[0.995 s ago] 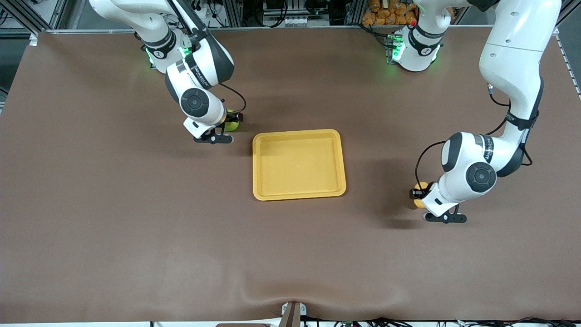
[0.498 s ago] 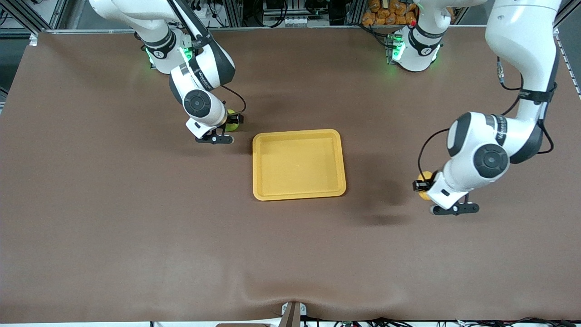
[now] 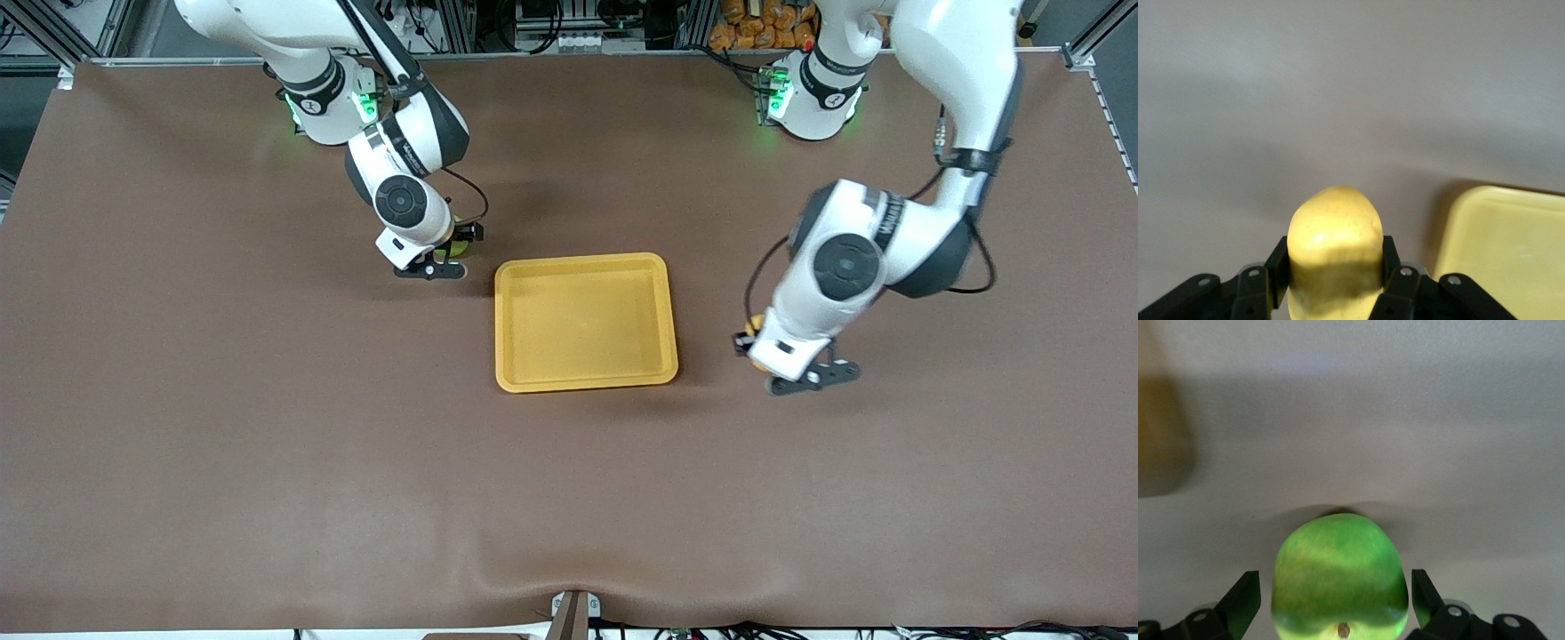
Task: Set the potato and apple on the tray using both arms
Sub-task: 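Carry the potato with the left gripper and lower it onto the tray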
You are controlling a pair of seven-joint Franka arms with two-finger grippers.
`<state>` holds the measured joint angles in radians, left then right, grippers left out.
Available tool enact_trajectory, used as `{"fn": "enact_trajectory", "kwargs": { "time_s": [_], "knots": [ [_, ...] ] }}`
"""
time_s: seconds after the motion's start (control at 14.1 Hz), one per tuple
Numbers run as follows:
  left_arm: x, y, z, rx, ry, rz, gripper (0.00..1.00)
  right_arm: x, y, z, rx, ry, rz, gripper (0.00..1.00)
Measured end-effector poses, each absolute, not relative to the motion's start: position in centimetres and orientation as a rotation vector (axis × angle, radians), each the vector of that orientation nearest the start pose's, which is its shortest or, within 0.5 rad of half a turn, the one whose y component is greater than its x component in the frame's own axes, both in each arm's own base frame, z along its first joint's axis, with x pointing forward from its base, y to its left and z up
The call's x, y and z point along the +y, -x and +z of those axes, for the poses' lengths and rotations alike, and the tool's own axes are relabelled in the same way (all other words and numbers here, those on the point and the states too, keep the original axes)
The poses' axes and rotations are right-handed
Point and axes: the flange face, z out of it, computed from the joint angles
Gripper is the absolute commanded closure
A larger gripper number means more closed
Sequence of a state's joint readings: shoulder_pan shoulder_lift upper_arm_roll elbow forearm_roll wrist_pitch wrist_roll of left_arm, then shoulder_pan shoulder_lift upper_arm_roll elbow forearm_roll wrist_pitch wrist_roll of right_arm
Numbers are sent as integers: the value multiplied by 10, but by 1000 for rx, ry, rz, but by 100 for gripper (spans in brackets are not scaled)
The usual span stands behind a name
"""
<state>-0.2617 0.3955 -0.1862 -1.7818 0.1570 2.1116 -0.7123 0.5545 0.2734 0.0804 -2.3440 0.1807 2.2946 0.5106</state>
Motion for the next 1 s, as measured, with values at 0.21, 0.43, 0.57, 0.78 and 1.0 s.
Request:
{"fn": "enact_trajectory", "kwargs": {
  "time_s": [0.21,0.43,0.57,0.78,1.0],
  "knots": [
    [-315,-562,337,-289,3059,6,100,287,-378,187,25,3158,564,51],
    [-365,-545,332,-321,3067,2,100,288,-377,187,23,3158,565,100],
    [-398,-533,322,-321,3071,8,100,288,-378,187,22,3158,565,100],
    [-428,-518,306,-286,3068,28,100,290,-385,195,28,3157,581,100],
    [-437,-510,279,-249,3024,30,100,294,-413,222,57,3147,617,100]
  ]
}}
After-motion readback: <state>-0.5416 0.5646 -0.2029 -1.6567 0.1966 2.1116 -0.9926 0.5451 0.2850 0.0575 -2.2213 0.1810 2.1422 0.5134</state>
